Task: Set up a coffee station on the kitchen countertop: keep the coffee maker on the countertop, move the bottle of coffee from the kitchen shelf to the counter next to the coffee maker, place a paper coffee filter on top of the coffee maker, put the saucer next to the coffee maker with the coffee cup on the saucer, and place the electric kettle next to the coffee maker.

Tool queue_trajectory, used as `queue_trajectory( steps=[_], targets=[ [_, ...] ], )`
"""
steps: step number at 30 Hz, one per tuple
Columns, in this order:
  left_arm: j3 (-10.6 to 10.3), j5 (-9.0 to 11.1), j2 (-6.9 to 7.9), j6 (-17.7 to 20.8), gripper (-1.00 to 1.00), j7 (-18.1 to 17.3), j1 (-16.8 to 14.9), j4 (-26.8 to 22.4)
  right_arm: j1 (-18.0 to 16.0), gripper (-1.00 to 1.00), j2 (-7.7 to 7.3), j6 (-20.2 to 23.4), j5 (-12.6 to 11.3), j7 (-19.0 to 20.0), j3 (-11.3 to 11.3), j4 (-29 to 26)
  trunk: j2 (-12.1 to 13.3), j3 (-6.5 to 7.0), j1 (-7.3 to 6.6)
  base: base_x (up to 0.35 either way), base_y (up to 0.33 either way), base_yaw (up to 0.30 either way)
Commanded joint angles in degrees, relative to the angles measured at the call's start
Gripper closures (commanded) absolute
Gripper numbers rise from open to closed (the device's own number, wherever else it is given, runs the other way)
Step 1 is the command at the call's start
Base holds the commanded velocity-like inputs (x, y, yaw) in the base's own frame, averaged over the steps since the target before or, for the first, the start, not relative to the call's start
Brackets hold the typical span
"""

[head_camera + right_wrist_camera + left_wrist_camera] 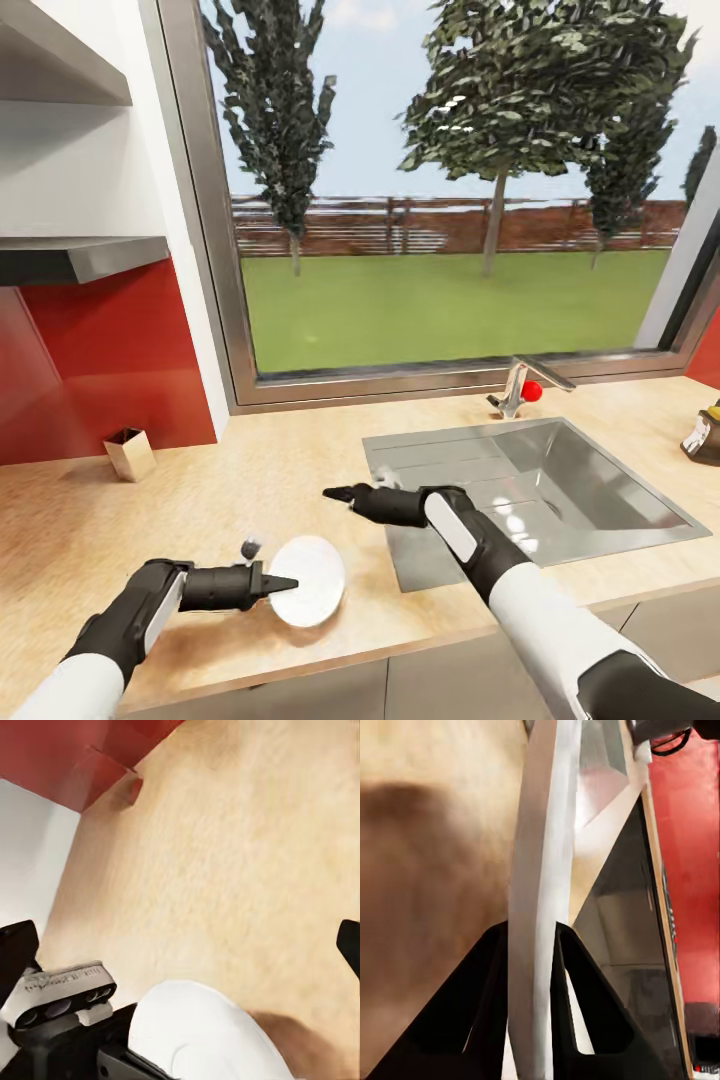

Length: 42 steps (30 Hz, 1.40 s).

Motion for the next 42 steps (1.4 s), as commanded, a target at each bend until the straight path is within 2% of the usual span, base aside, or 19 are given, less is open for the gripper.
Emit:
queue_trajectory(
  steps=[1, 3, 7, 8, 11, 12, 13, 17, 30, 42],
  targets=[
    [0.00, 0.47, 0.59, 0.34, 1.00, -0.78, -0.13, -0.07, -0.05, -1.00, -0.35, -0.25, 0.15, 0.06, 0.03, -2.06, -0.12, -0.15, 0.04, 0.000, 0.000, 0.000],
    [0.00, 1.21, 1.38, 0.39, 1.00, -1.54, -0.71, -0.10, -0.05, -1.00, -0.64, -1.11, 0.12, 0.10, -0.03, -4.03, -0.12, -0.15, 0.04, 0.000, 0.000, 0.000],
    [0.00, 4.46, 2.93, 0.59, 1.00, -2.21, -2.20, -0.13, -0.05, -1.00, -1.36, -2.60, 0.10, 0.22, -0.10, -6.13, -0.12, -0.15, 0.04, 0.000, 0.000, -0.018],
    [-0.03, 5.86, 3.13, 0.71, 1.00, -2.27, -2.49, -0.17, -0.05, -1.00, -1.74, -2.75, 0.09, 0.24, -0.11, -7.13, -0.12, -0.15, 0.04, 0.000, 0.000, -0.173],
    [-0.07, 8.11, 3.04, 0.83, 1.00, -2.32, -3.10, -0.80, -0.05, -1.00, -2.89, -2.87, 0.09, 0.25, 0.10, -10.18, -0.12, -0.15, 0.04, 0.000, 0.000, -0.239],
    [-0.08, 9.23, 2.94, 0.86, 1.00, -2.33, -3.27, -1.40, -0.05, -1.00, -4.04, -2.90, 0.04, 0.25, 0.16, -11.37, -0.12, -0.15, 0.04, 0.000, 0.000, -0.281],
    [-0.08, 9.48, 2.94, 0.87, 1.00, -2.34, -3.30, -1.51, -0.05, -1.00, -4.46, -2.91, 0.00, 0.25, 0.16, -11.60, -0.12, -0.15, 0.04, 0.000, 0.000, -0.285],
    [-0.08, 9.87, 2.59, 0.81, 1.00, -2.15, -3.34, -1.70, -0.05, -1.00, -5.43, -2.91, -0.07, 0.26, 0.19, -12.59, -0.12, -0.15, 0.04, 0.000, -0.114, -0.289],
    [0.00, 9.91, 2.93, 0.79, 1.00, -1.99, -3.00, -1.64, -0.05, -1.00, -5.55, -2.92, -0.08, 0.26, 0.17, -12.80, -0.12, -0.19, 0.04, 0.000, -0.252, -0.291],
    [0.00, 10.00, 3.09, 0.79, 1.00, -2.13, -2.91, -1.69, -0.05, -1.00, -5.55, -2.92, -0.08, 0.26, 0.16, -12.80, -0.12, -0.47, 0.04, 0.000, -0.110, -0.291]
  ],
)
